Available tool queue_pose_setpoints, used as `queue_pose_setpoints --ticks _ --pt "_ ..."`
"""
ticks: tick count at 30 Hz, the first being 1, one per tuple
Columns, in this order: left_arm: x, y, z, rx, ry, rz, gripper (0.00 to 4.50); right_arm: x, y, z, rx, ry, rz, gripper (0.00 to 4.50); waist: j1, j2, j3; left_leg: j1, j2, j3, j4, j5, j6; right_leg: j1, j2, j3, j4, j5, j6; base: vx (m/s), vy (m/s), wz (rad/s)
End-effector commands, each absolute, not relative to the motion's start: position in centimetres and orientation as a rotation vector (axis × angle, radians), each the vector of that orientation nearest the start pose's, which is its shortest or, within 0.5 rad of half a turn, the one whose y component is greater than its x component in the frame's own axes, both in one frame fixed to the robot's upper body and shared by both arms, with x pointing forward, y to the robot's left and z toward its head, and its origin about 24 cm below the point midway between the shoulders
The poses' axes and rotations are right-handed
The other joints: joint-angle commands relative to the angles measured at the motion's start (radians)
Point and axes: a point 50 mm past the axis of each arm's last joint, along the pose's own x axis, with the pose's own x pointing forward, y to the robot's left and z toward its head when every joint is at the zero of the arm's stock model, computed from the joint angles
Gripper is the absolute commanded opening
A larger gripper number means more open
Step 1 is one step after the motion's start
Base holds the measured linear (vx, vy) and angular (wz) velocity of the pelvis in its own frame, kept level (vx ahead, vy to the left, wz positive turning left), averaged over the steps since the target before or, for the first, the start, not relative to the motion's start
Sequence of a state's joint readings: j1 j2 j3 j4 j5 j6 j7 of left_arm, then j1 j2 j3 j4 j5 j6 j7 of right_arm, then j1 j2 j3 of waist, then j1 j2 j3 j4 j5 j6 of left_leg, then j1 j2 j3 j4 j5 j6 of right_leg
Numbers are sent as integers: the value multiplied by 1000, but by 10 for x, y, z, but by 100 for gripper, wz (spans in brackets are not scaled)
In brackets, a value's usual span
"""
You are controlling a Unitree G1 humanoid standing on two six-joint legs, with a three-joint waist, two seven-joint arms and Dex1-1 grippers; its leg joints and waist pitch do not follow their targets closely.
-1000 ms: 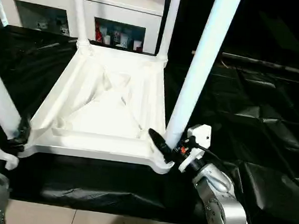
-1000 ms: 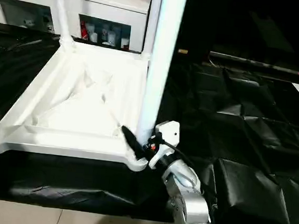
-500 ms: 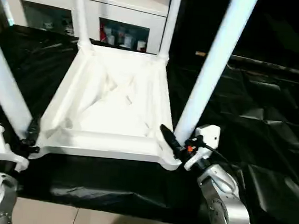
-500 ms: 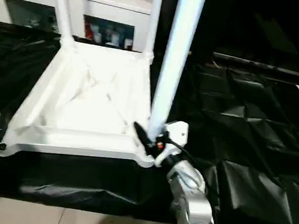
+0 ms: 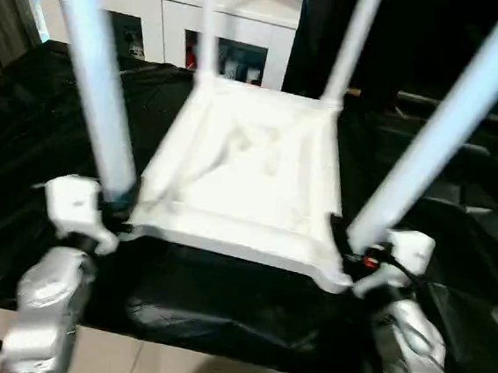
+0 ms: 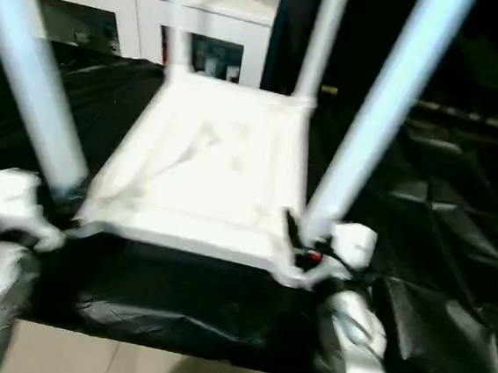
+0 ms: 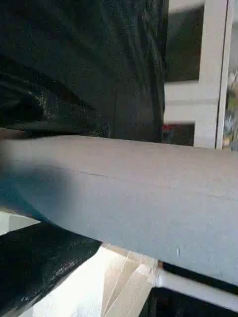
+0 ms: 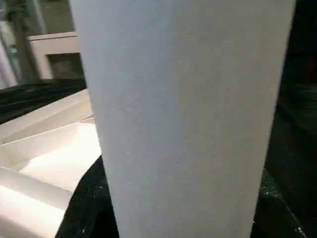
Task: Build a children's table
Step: Rotate leg to tighten
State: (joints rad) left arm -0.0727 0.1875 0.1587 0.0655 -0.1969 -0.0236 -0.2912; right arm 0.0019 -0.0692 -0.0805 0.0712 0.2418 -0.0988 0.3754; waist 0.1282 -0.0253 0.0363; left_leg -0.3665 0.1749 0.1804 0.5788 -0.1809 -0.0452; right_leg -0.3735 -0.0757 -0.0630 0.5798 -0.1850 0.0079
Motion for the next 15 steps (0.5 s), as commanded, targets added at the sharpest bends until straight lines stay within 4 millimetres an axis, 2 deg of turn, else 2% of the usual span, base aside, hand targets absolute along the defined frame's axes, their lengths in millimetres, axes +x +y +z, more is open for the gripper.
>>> queue_pose_setpoints --ticks 1,2,3,4,5,6,7,8,9,10,13,14,15 --pt "270 177 68 -14 -106 -288 213 249 -162 40 176 -79 281 186 -17 23 -49 18 60 -30 -88 -356 -51 22 -66 50 -59 -167 -123 0 0 0" --pt "269 176 67 -13 -101 -289 212 251 -164 40 164 -72 281 186 -20 37 -49 18 59 -30 -87 -348 -50 22 -66 50 -57 -156 -128 0 0 0" --pt "268 176 66 -8 -94 -280 212 253 -165 39 151 -58 293 186 -28 40 -49 17 59 -30 -86 -337 -44 23 -64 49 -57 -140 -136 0 0 0" --pt "267 176 65 -3 -89 -270 211 255 -165 38 139 -42 305 186 -34 32 -48 15 58 -28 -84 -328 -35 26 -62 48 -58 -132 -143 0 0 0" --pt "267 176 64 -2 -87 -265 211 256 -165 38 131 -36 310 186 -37 50 -48 15 56 -29 -83 -321 -29 26 -64 48 -55 -135 -151 0 0 0" --pt "265 179 64 14 -77 -232 211 262 -167 36 97 -6 334 186 -42 50 -47 14 57 -28 -82 -332 -28 26 -62 47 -59 -144 -153 0 0 0" --pt "264 180 64 20 -74 -222 209 264 -168 35 89 1 338 186 -51 42 -44 12 55 -28 -83 -346 -24 29 -62 44 -62 -177 -158 0 0 0" --pt "262 181 64 23 -72 -208 209 269 -170 36 78 7 344 186 -52 47 -45 14 56 -28 -82 -351 -25 28 -63 45 -62 -195 -160 0 0 0" --pt "261 183 64 27 -71 -197 209 272 -171 37 83 5 351 221 -58 47 -41 12 55 -28 -82 -367 -20 27 -64 44 -67 -239 -159 0 0 0" --pt "257 184 64 24 -68 -192 209 275 -173 39 78 0 354 221 -62 45 -41 13 55 -28 -81 -374 -18 26 -64 44 -70 -273 -156 0 0 0" --pt "253 185 63 18 -65 -189 206 280 -176 43 89 -12 362 264 -72 47 -44 8 57 -30 -81 -353 -10 26 -62 43 -69 -258 -161 0 0 0" --pt "249 187 63 14 -64 -169 206 283 -181 47 90 -28 367 272 -71 40 -45 9 58 -28 -78 -338 -2 26 -62 44 -66 -242 -168 0 0 0" --pt "248 188 63 14 -66 -164 206 283 -181 48 92 -31 370 280 -71 40 -45 9 58 -28 -78 -338 -2 26 -62 44 -66 -242 -168 0 0 0"
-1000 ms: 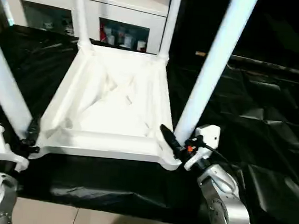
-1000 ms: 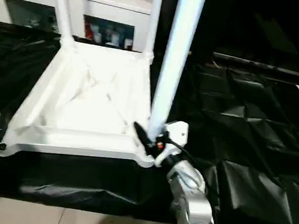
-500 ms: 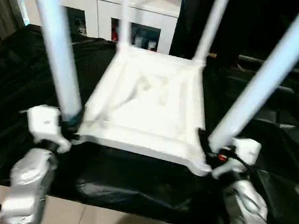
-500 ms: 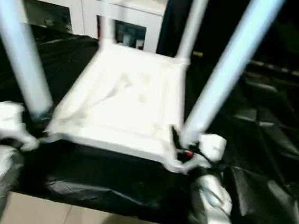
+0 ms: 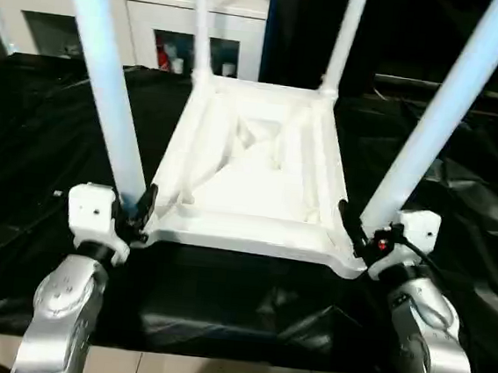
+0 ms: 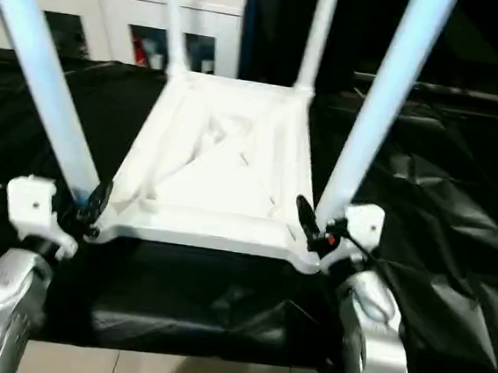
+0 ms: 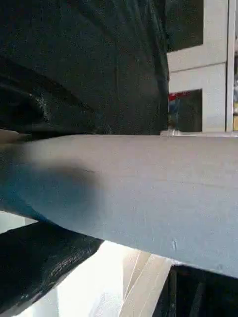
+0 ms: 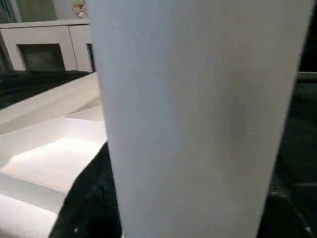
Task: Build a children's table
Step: Rotate leg to tighten
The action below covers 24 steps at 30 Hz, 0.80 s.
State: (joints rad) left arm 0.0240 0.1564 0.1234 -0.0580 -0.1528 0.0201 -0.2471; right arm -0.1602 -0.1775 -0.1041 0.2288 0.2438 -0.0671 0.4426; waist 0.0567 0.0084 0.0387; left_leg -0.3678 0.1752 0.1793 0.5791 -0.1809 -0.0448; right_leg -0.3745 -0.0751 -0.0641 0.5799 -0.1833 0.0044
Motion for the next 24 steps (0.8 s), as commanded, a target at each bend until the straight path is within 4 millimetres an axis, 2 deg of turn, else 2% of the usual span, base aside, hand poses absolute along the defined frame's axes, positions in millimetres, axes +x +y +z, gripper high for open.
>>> queue_pose_setpoints --ticks 1,3,4,5,10,15,16,18,19,20,21,22,24 --pt "248 188 64 13 -67 -157 206 283 -182 50 96 -39 379 289 0 4 -48 9 58 -24 -77 -316 11 27 -61 45 -66 -218 -170 0 0 0" --pt "248 188 64 15 -64 -157 206 282 -183 51 95 -45 383 307 3 9 -50 8 56 -23 -75 -289 20 27 -62 46 -62 -193 -175 0 0 0" --pt "249 188 64 19 -62 -156 206 281 -184 52 97 -48 383 316 3 4 -50 8 56 -23 -74 -280 27 28 -62 45 -61 -191 -176 0 0 0" --pt "250 187 64 23 -59 -155 206 277 -186 53 96 -66 374 333 3 4 -49 8 56 -22 -74 -279 29 27 -62 45 -63 -199 -174 0 0 0" --pt "252 187 63 39 -49 -146 204 268 -192 59 122 -130 343 338 6 6 -49 9 57 -22 -76 -282 28 26 -62 46 -64 -209 -161 0 0 0" --pt "253 187 62 39 -39 -155 204 258 -196 63 142 -177 324 338 7 7 -45 10 57 -23 -79 -319 18 21 -62 46 -72 -276 -141 0 0 0" --pt "255 189 62 45 -37 -154 204 256 -196 65 141 -194 321 338 6 1 -46 9 57 -24 -79 -318 18 22 -62 46 -72 -273 -139 0 0 0" --pt "256 189 63 49 -37 -152 204 255 -197 66 142 -199 316 338 8 4 -45 11 57 -24 -80 -327 17 20 -63 46 -73 -294 -133 0 0 0" --pt "257 190 63 55 -33 -152 203 254 -198 67 145 -203 310 338 6 -1 -44 9 56 -24 -80 -327 17 20 -63 46 -74 -297 -132 0 0 0" --pt "257 191 62 58 -31 -150 203 254 -199 67 140 -207 300 338 8 2 -45 10 56 -24 -79 -323 17 20 -63 46 -73 -295 -133 0 0 0" --pt "258 191 62 62 -25 -147 203 253 -205 69 122 -221 263 338 8 -3 -44 8 57 -24 -80 -319 18 20 -63 46 -73 -294 -132 0 0 0" --pt "259 192 62 64 -22 -145 203 252 -211 72 103 -237 222 338 10 4 -45 11 57 -24 -80 -315 15 17 -63 47 -72 -290 -131 0 0 0" --pt "260 193 62 63 -19 -144 203 251 -216 73 102 -244 194 338 12 4 -44 11 55 -23 -80 -317 13 19 -62 47 -73 -293 -128 0 0 0"
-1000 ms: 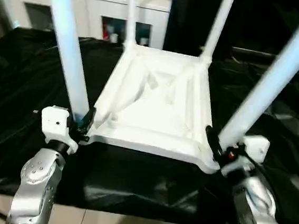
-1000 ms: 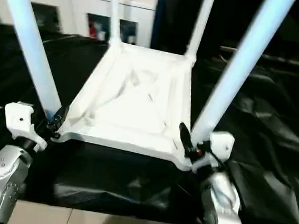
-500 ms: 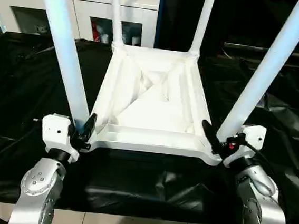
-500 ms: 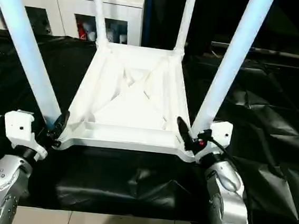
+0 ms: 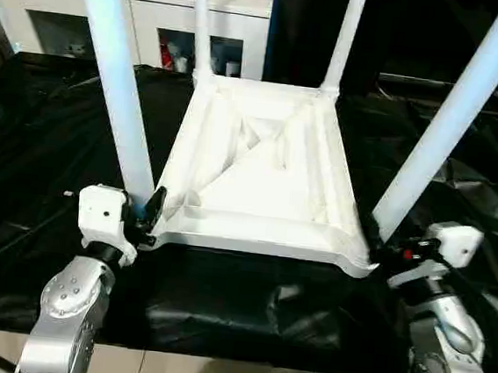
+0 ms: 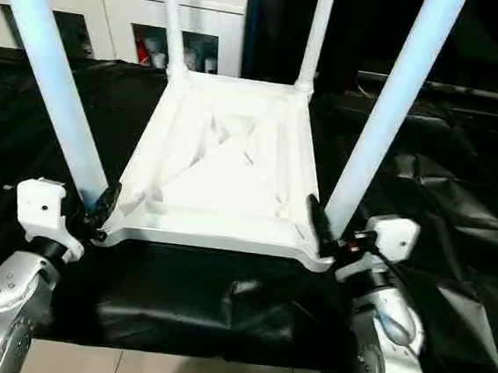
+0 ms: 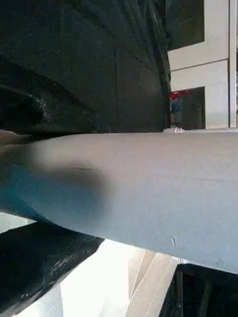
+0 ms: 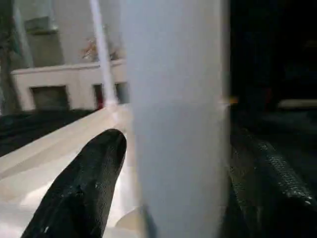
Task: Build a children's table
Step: Rotate leg to tighten, then flip table
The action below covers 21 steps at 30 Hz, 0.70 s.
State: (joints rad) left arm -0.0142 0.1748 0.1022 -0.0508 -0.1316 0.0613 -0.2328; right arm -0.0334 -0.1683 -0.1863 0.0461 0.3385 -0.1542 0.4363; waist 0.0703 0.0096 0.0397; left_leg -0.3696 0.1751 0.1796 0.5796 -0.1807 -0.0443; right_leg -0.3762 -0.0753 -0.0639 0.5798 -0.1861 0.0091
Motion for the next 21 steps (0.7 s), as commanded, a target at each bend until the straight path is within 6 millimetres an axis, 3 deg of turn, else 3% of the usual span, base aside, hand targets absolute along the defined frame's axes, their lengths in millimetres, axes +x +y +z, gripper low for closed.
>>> queue_pose_setpoints --ticks 1,7,8,10,11,14,16,18,19,21 --pt "260 193 62 62 -18 -144 203 250 -218 74 108 -244 189 338 -3 2 -46 13 55 -23 -80 -316 13 21 -62 47 -73 -286 -133 0 0 0" --pt "268 186 59 53 -4 -153 203 241 -230 76 93 -219 194 338 2 11 -47 16 55 -21 -77 -305 17 21 -58 48 -74 -245 -132 0 0 0" --pt "273 182 58 53 2 -160 203 234 -230 77 122 -184 273 338 7 20 -49 17 56 -23 -77 -303 18 24 -57 48 -71 -228 -132 0 0 0" --pt "275 180 58 54 6 -163 203 230 -230 79 161 -168 317 338 11 16 -47 20 55 -22 -76 -315 27 25 -57 49 -74 -228 -127 0 0 0" --pt "277 178 57 54 14 -166 203 227 -229 81 193 -156 363 338 9 18 -47 11 54 -25 -78 -313 32 31 -62 45 -74 -249 -126 0 0 0" --pt "279 177 58 55 21 -165 202 220 -230 88 224 -150 438 338 9 13 -47 13 55 -25 -74 -317 40 28 -64 45 -81 -302 -116 0 0 0" --pt "283 178 59 55 21 -145 202 220 -236 103 256 -191 463 338 8 22 -47 12 53 -26 -75 -318 41 27 -64 43 -84 -334 -110 0 0 0" --pt "285 179 56 54 33 -118 202 222 -239 112 264 -212 474 338 6 13 -45 13 52 -26 -74 -321 38 25 -63 41 -88 -368 -102 0 0 0" --pt "285 179 56 54 33 -118 202 222 -239 112 264 -212 474 338 8 16 -46 14 52 -25 -73 -318 37 22 -63 42 -90 -381 -98 0 0 0" --pt "286 178 55 46 42 -114 202 219 -235 114 290 -190 529 338 9 13 -47 11 52 -26 -73 -302 41 23 -63 41 -89 -375 -95 0 0 0"
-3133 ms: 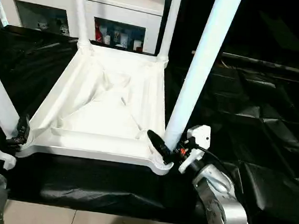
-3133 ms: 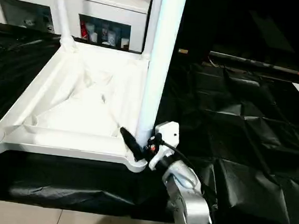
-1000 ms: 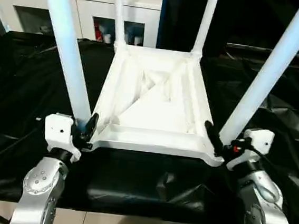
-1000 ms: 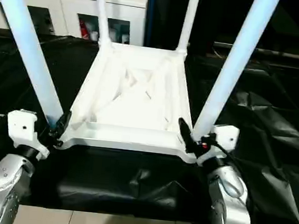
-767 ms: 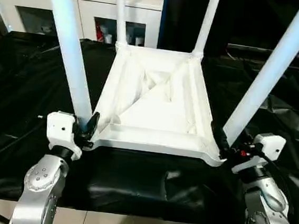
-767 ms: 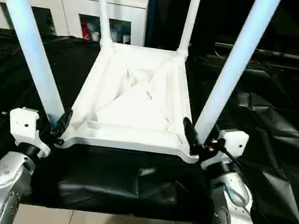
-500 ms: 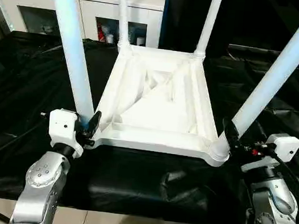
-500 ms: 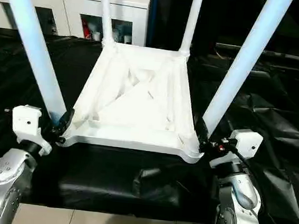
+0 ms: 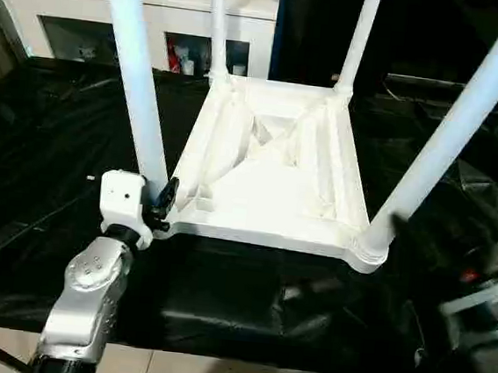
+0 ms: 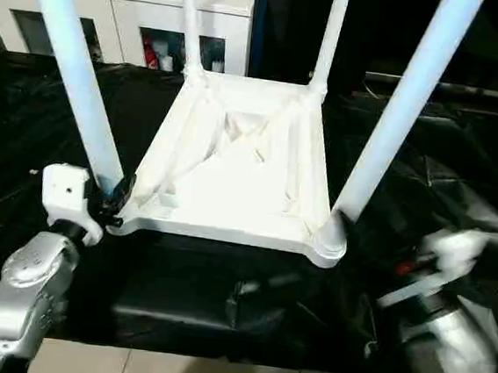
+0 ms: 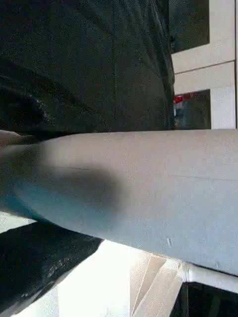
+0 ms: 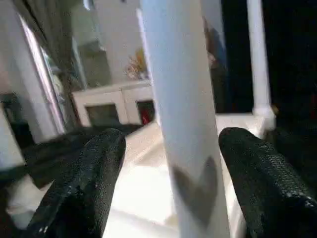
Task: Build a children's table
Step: Flip table
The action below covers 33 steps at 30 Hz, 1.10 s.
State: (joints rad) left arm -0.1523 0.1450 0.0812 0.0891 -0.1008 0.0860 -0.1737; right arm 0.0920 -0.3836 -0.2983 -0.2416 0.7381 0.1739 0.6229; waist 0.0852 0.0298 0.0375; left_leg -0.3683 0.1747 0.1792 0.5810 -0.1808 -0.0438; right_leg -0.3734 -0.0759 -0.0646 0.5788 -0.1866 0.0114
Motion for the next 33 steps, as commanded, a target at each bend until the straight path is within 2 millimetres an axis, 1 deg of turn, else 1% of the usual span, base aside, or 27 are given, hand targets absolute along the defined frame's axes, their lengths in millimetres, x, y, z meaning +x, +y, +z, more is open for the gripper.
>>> queue_pose_setpoints --ticks 1,2,4,5,6,7,8,9,10,11,12,13,14,15,16,17,18,20,22,23,25,26,28,29,30,32,33 --pt "286 178 54 39 47 -110 202 217 -233 115 305 -169 568 338 -5 -9 -45 9 52 -25 -73 -294 45 22 -61 41 -87 -370 -96 0 0 0" --pt "286 178 53 19 58 -106 202 212 -228 115 331 -122 640 338 -3 -17 -45 6 54 -25 -72 -282 52 23 -62 42 -86 -355 -97 0 0 0" --pt "286 176 52 -28 67 -105 202 205 -220 110 333 -16 740 338 0 -20 -46 3 54 -25 -71 -260 61 27 -63 42 -83 -339 -101 0 0 0" --pt "286 174 52 -112 75 -94 202 205 -212 98 280 79 791 338 0 -22 -44 3 53 -23 -70 -263 60 24 -64 41 -85 -358 -102 0 0 0" --pt "286 174 52 -117 75 -94 202 205 -211 97 276 85 794 338 -1 -24 -44 3 54 -23 -70 -266 56 24 -67 40 -85 -372 -105 0 0 0" --pt "287 173 51 -139 77 -90 202 205 -209 94 261 106 803 338 -1 -22 -42 3 52 -23 -70 -275 52 20 -67 40 -90 -403 -100 0 0 0" --pt "287 171 52 -206 80 -80 202 219 -201 78 228 166 729 338 -3 -37 -41 2 51 -22 -69 -279 53 19 -67 39 -93 -425 -92 0 0 0" --pt "287 170 52 -215 80 -79 202 220 -200 75 222 174 721 338 -2 -30 -44 4 52 -25 -68 -272 43 17 -70 38 -86 -433 -99 0 0 0" --pt "287 170 52 -228 81 -77 202 223 -197 72 212 186 710 338 -10 -28 -40 1 47 -26 -69 -286 29 15 -70 36 -94 -485 -89 0 0 0" --pt "288 169 56 -289 62 -57 202 231 -187 62 194 223 689 338 -6 -33 -45 5 52 -27 -69 -280 22 13 -70 38 -87 -470 -90 0 0 0" --pt "289 169 57 -310 60 -47 202 233 -182 61 195 227 702 338 -7 -33 -41 6 51 -25 -69 -284 23 9 -69 39 -92 -464 -92 0 0 0" --pt "289 168 59 -332 54 -46 202 236 -176 58 210 239 709 338 -10 -47 -43 3 51 -24 -68 -279 28 12 -68 39 -88 -450 -93 0 0 0" --pt "289 168 59 -332 54 -46 202 236 -176 58 210 239 709 338 -4 -38 -46 2 54 -23 -67 -248 38 13 -67 42 -82 -384 -101 0 0 0" --pt "289 167 60 -349 50 -41 202 240 -171 56 223 257 704 338 -2 -40 -47 2 54 -23 -67 -235 42 14 -67 43 -79 -359 -106 0 0 0" --pt "288 166 60 -399 56 -19 202 245 -161 52 239 273 717 338 -3 -46 -48 -2 53 -21 -65 -209 49 17 -68 43 -71 -320 -123 0 0 0" --pt "288 165 59 -420 61 -6 202 249 -157 49 254 279 704 338 -2 -42 -50 -3 53 -21 -65 -196 53 17 -68 42 -69 -303 -132 0 0 0" --pt "287 165 59 -439 68 4 202 253 -154 47 269 285 689 338 0 -43 -51 -5 51 -18 -60 -179 59 17 -70 43 -65 -288 -146 0 0 0" --pt "287 164 58 -499 70 34 202 258 -150 44 308 299 659 338 2 -44 -51 -4 53 -17 -60 -161 63 16 -70 44 -64 -270 -155 0 0 0" --pt "286 164 58 -540 73 60 202 259 -147 44 312 288 677 338 3 -46 -51 -6 53 -16 -59 -153 65 18 -68 43 -64 -257 -154 0 0 0" --pt "286 164 58 -539 76 65 202 260 -145 45 335 272 687 338 4 -46 -53 -7 54 -18 -59 -146 65 20 -67 42 -58 -230 -158 0 0 0" --pt "285 164 58 -529 76 61 202 260 -144 46 354 264 687 338 2 -47 -51 -7 54 -17 -61 -156 68 20 -66 42 -62 -232 -146 0 0 0" --pt "285 163 59 -527 72 56 202 262 -144 47 383 254 671 338 1 -48 -49 -7 55 -17 -63 -168 64 19 -67 43 -65 -248 -137 0 0 0" --pt "285 162 60 -519 71 49 202 265 -144 48 409 242 647 338 -2 -47 -49 -4 57 -19 -66 -189 50 17 -66 43 -67 -268 -130 0 0 0" --pt "285 160 61 -521 68 45 202 269 -144 48 454 232 609 355 -3 -50 -49 -3 57 -19 -68 -200 39 17 -66 44 -66 -267 -129 0 0 0" --pt "285 159 61 -524 68 44 202 274 -142 50 535 200 579 365 -4 -48 -48 -3 57 -20 -69 -206 35 17 -66 44 -66 -269 -129 0 0 0" --pt "285 158 61 -526 71 47 202 276 -140 53 598 175 590 377 -7 -51 -50 -1 57 -20 -69 -220 30 17 -68 45 -67 -273 -129 0 0 0" --pt "285 158 61 -526 72 47 202 276 -139 53 605 172 591 377 -6 -50 -50 -1 58 -21 -69 -213 29 18 -69 44 -65 -263 -129 0 0 0"
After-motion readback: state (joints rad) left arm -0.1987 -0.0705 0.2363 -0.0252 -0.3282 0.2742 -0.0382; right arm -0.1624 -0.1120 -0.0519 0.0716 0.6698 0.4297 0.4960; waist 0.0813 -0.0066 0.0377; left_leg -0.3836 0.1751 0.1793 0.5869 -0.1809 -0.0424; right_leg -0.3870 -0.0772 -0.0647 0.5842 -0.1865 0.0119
